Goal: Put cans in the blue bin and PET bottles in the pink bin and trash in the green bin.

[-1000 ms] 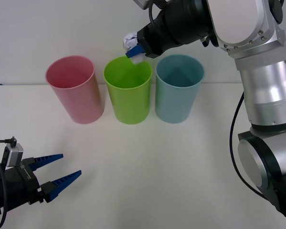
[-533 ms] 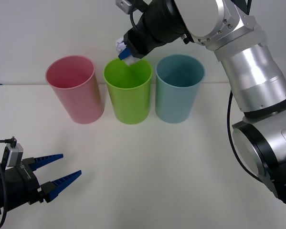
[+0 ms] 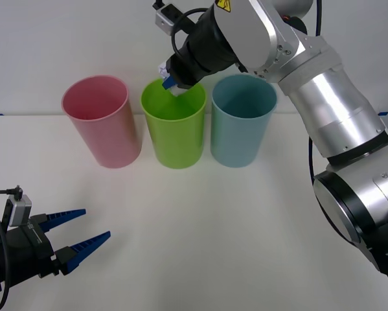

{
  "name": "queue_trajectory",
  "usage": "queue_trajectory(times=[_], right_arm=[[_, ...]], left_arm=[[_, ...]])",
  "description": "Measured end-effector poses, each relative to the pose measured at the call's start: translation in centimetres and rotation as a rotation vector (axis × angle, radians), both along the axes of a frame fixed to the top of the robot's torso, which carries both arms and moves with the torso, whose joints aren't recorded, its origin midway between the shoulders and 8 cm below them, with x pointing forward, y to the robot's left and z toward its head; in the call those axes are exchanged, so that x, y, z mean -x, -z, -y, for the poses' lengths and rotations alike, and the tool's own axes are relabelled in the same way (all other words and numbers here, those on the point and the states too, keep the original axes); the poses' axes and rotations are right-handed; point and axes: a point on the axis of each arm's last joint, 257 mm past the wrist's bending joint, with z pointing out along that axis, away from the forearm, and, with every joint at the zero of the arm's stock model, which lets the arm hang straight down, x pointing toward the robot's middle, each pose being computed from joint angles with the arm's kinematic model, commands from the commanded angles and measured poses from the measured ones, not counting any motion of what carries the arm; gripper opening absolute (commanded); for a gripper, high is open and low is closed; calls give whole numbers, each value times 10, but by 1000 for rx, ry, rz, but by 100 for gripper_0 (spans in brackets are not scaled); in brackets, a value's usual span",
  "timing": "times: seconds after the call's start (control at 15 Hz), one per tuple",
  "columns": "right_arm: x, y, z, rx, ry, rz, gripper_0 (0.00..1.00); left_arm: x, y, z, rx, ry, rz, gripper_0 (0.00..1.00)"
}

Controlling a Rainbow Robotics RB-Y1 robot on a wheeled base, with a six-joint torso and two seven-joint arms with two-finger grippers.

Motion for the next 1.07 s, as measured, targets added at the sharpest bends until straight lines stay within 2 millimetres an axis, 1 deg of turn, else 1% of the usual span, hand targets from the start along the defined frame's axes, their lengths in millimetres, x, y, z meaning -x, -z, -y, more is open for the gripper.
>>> queue_trajectory(times=[0.2,0.33,0.6,0.73,0.87,1.07], right_arm=[[-10,11,-4,-3,9,17,0],[-12,18,-5,8,10,22,0],[-15,25,-5,16,14,28,0],[-20,32,-10,14,11,44,0],[-23,39,-9,16,18,44,0],[-24,44,-7,25,21,39,0]], left_arm=[[0,0,0,0,0,0,100],[0,0,0,0,0,0,100],[0,0,0,0,0,0,100],[0,0,0,0,0,0,100],[0,0,0,0,0,0,100],[0,0,0,0,0,0,100]])
